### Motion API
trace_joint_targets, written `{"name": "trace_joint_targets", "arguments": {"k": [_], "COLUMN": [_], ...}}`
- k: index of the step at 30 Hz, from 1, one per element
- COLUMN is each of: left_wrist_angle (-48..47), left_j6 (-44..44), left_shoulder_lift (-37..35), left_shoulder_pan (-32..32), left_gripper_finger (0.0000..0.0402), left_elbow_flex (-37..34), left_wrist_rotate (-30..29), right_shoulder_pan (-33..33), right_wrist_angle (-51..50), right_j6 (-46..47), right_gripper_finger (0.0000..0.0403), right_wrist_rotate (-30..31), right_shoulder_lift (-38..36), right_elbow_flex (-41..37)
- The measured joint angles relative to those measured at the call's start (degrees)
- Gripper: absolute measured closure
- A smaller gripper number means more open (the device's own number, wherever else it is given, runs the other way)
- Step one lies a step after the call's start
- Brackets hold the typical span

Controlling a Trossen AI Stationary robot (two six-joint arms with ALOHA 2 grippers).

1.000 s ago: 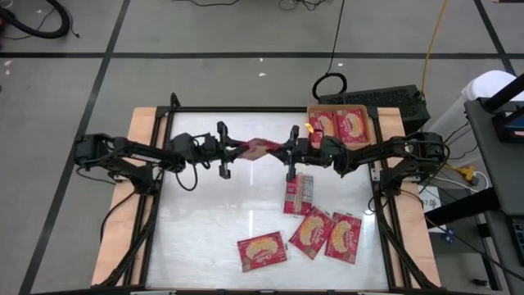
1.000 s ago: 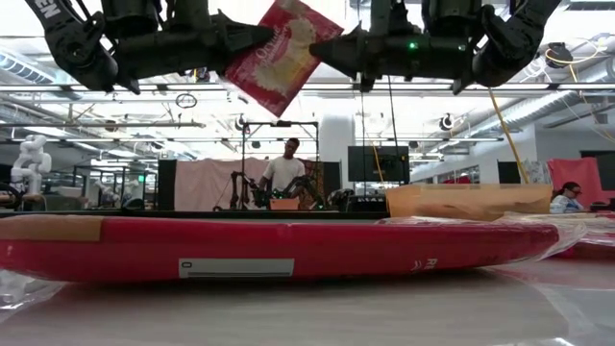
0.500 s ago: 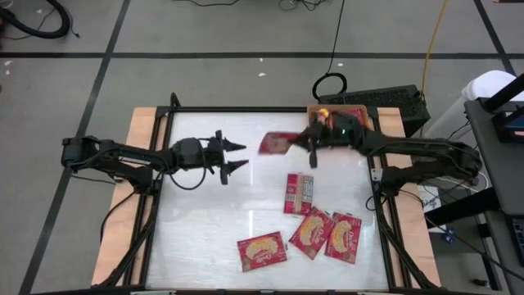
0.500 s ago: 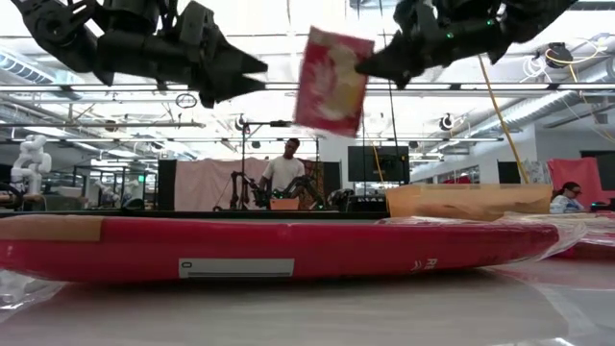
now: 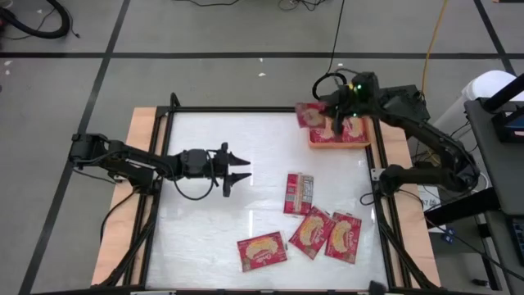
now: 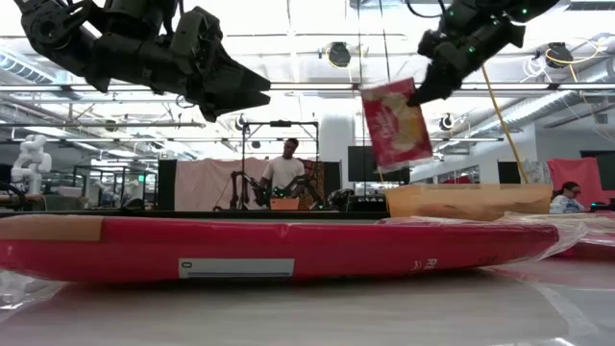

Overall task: Sort popcorn bags into baskets
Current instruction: Put the red popcorn bag into the orange bin

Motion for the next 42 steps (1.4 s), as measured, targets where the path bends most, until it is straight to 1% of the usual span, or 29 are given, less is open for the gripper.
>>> {"name": "trace_joint_targets", "arguments": {"k": [6, 10, 15, 17, 21, 23, 27, 31, 37, 42], "left_wrist_angle": [0.01, 0.01, 0.01, 0.01, 0.01, 0.01, 0.01, 0.01, 0.01, -0.01], "left_j6": [0.31, 0.3, -0.16, -0.4, 0.5, 1.05, 1.74, 1.73, 1.66, 1.66], "left_shoulder_lift": [0.04, 0.04, 0.04, 0.04, 0.04, 0.04, 0.04, 0.04, 0.04, 0.02], "left_shoulder_pan": [-1.44, -1.54, -1.59, -1.81, -2.24, -2.24, -2.24, -2.24, -2.42, -2.54], "left_gripper_finger": [0.0213, 0.0206, 0.0198, 0.0201, 0.0211, 0.0215, 0.0221, 0.0222, 0.0222, 0.0222], "left_elbow_flex": [0.0, 0.0, 0.0, 0.0, 0.0, 0.0, 0.0, 0.0, 0.0, 0.0], "left_wrist_rotate": [-0.34, -0.3, -0.3, -0.32, -0.31, -0.29, -0.3, -0.3, -0.3, -0.28], "right_shoulder_pan": [-7.88, -10.26, -11.36, -11.92, -13.3, -13.69, -14.42, -14.54, -14.54, -14.43], "right_wrist_angle": [-3.26, -5.46, -7.79, -8.02, -7.86, -7.86, -9.07, -11.49, -10.42, -9.52], "right_j6": [-0.35, -0.89, -1.57, -0.69, 1.94, 3.13, 5.09, 4.95, 5.27, 5.29], "right_gripper_finger": [0.0392, 0.0392, 0.0392, 0.0392, 0.0392, 0.0392, 0.0388, 0.0381, 0.0365, 0.0338], "right_wrist_rotate": [0.0, -0.15, -0.25, -1.93, -9.41, -10.62, -10.52, -10.54, -10.1, -4.15], "right_shoulder_lift": [0.25, 1.69, 3.68, 4.12, 4.75, 4.79, 4.89, 6.19, 8.52, 10.27], "right_elbow_flex": [-0.27, -1.19, -2.64, -3.16, -3.34, -3.39, -3.39, -3.39, -3.41, -3.41]}}
